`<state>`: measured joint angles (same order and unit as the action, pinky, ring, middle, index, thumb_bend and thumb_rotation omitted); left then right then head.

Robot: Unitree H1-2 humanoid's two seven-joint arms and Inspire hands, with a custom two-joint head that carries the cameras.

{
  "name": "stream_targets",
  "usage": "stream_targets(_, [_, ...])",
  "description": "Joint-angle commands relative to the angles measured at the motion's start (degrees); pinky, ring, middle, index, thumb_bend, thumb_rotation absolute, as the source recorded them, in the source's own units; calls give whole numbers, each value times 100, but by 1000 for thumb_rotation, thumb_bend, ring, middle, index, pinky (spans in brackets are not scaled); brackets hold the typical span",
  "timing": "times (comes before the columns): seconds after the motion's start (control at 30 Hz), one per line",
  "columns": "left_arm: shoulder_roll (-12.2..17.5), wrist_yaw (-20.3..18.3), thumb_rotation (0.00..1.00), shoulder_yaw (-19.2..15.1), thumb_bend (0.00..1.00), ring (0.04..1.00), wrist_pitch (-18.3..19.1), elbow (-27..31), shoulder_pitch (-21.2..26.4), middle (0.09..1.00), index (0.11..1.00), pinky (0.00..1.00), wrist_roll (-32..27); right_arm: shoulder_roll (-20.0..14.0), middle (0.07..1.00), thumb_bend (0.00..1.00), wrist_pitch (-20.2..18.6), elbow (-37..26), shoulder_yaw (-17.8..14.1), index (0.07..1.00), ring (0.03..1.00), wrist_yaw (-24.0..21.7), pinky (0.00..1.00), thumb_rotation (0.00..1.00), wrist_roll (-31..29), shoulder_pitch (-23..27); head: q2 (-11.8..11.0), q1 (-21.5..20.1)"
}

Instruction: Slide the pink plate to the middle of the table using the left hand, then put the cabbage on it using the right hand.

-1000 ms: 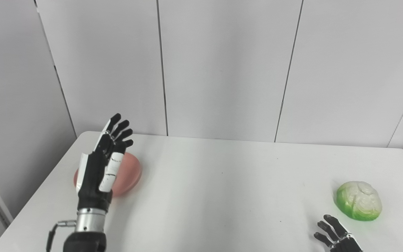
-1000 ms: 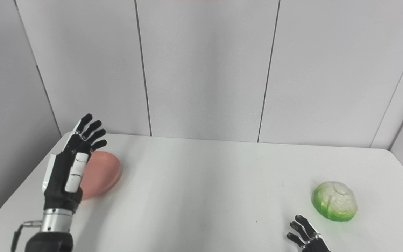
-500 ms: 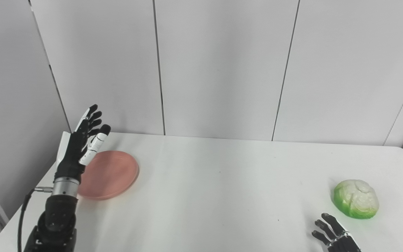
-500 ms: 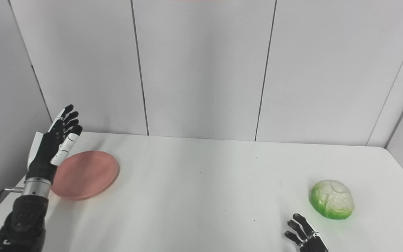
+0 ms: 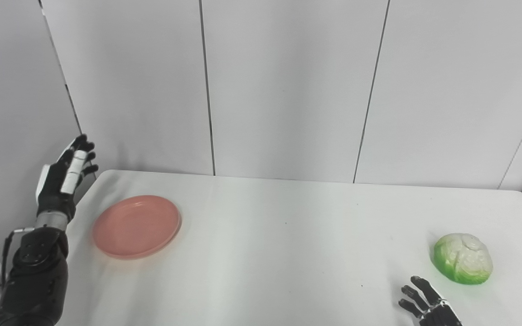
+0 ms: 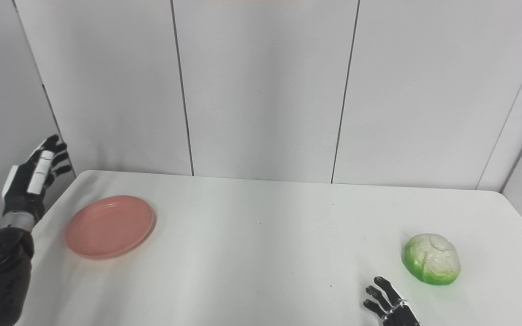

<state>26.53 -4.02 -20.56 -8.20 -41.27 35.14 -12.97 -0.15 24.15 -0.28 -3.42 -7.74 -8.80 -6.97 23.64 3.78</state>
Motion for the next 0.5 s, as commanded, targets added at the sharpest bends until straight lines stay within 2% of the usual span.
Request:
stream_targets(0.0, [78,-142,887,-95,862,894,-137,-16,298,892,829,831,-255,-20,876,774,-71,-43,87,794,814,-43,785,839,-97,-274,10,7])
stream_targets(0.13, [89,-312,869,-160,917,920,-224,-389,336,907,829,883,-526,-51,881,775,-123,-102,102,799,819,-59,795,832,-156,-293,35,0])
stream_targets(0.23, [94,-389,856,-185,947,918,-157,-637,345,906,843,877,-668,-61,882,768,-130,-114,100,800,818,-59,796,835,-171,-302,50,-32])
stream_targets(0.33, [63,-528,851,-193,948,893,-105,-1033,420,900,845,866,-802,-54,880,767,-139,-131,89,797,815,-46,795,834,-187,-313,57,-34])
stream_targets(0.4, [81,-560,860,-143,942,865,-92,-1202,398,888,851,823,-782,-52,880,761,-153,-158,85,796,815,-35,797,835,-173,-324,78,-47])
stream_targets(0.47, [85,-676,865,-124,904,860,-90,-1308,331,887,849,806,-816,-54,877,766,-197,-194,84,792,812,-26,793,834,-161,-335,101,-55])
